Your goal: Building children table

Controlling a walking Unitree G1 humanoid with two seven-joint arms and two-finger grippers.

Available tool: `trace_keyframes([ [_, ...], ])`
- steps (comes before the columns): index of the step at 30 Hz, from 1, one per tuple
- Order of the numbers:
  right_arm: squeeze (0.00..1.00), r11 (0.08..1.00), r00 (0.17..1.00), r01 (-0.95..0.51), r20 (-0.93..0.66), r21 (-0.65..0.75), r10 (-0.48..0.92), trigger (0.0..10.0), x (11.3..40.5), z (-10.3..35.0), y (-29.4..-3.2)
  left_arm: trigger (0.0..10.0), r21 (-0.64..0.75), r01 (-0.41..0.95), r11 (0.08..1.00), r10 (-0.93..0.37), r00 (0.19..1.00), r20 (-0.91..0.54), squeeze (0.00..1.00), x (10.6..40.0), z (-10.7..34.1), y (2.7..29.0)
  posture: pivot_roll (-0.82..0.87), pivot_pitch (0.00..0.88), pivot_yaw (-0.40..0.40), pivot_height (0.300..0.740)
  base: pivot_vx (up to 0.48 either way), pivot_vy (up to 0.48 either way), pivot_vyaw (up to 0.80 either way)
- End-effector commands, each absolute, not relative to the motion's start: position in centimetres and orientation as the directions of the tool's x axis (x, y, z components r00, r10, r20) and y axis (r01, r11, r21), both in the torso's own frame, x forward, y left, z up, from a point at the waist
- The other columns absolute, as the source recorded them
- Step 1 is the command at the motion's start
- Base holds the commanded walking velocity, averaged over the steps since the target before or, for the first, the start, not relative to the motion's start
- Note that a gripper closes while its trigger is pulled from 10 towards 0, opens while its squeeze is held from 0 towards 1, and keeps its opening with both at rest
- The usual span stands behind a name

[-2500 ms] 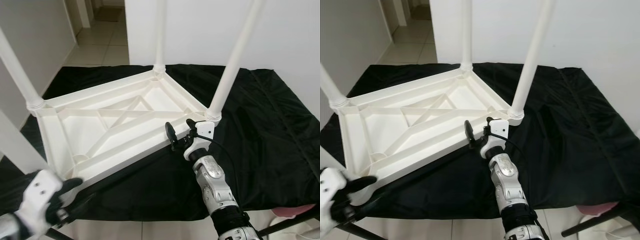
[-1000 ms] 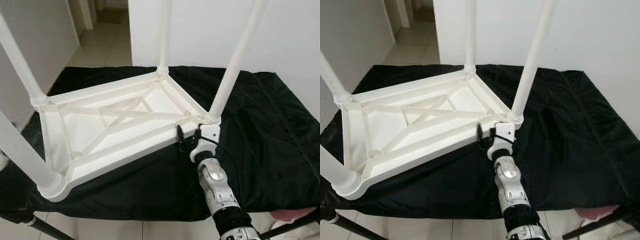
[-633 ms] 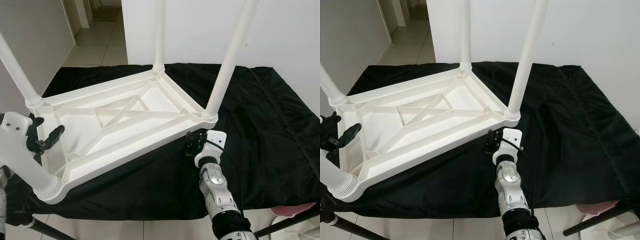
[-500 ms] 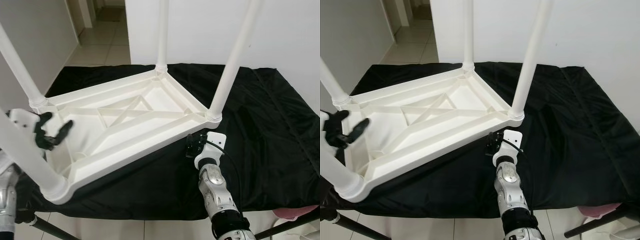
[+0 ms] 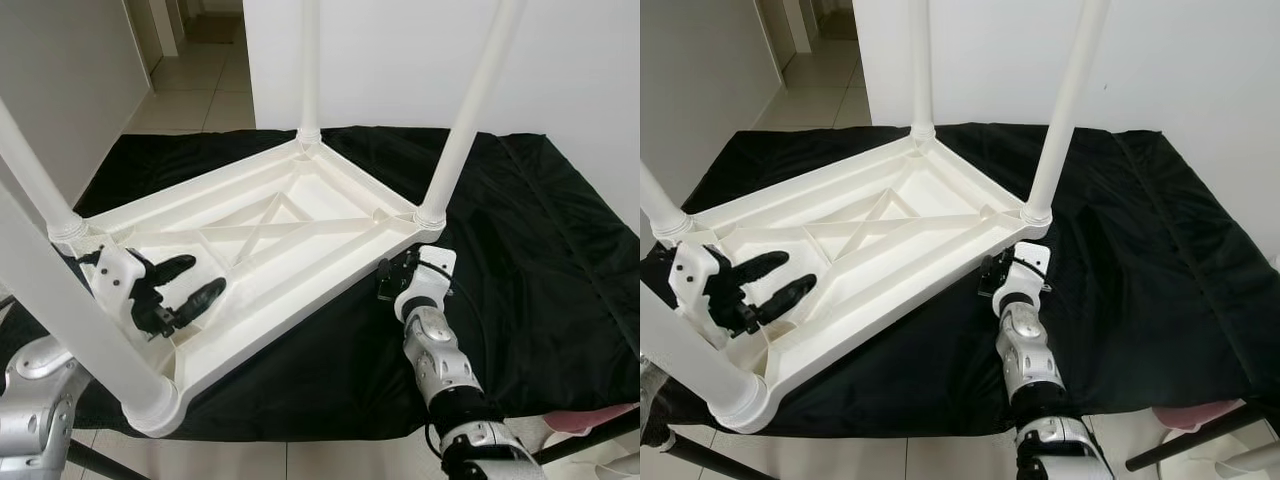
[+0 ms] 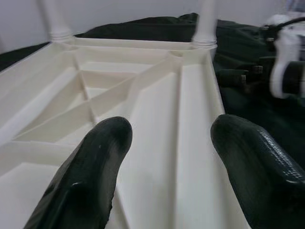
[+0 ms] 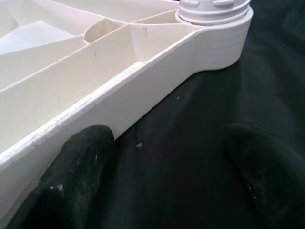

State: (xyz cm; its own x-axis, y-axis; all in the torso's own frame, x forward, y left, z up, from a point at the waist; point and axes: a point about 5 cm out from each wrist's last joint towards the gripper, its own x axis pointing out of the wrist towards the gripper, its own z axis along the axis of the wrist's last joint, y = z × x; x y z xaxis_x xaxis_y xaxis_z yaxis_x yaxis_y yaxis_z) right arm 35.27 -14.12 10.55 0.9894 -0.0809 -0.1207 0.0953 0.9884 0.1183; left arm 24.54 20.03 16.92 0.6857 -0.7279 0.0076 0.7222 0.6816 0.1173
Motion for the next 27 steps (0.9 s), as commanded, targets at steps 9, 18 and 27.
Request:
trace_keyframes([
  [9,0.0,0.999,0.987,-0.015,-0.158,0.044,0.022,10.0,37.0,11.0,-13.7,10.0,0.064,0.789,0.612,-0.791,0.612,0.02,0.0,23.2,17.1,17.5,0.03,0.019,0.022,0.74,0.0,0.0,0.0],
  [18,0.0,0.996,0.981,-0.089,-0.174,-0.03,0.083,10.0,37.8,11.3,-13.2,10.0,0.02,0.826,0.563,-0.826,0.562,0.054,0.0,22.4,17.6,15.3,0.03,0.019,0.021,0.74,0.0,0.0,0.0],
  [27,0.0,0.998,0.99,-0.044,-0.136,-0.045,0.038,10.0,37.9,11.4,-13.9,10.0,-0.011,0.844,0.536,-0.841,0.535,0.083,0.0,22.1,17.9,13.4,0.03,0.015,0.019,0.74,0.0,0.0,0.0],
])
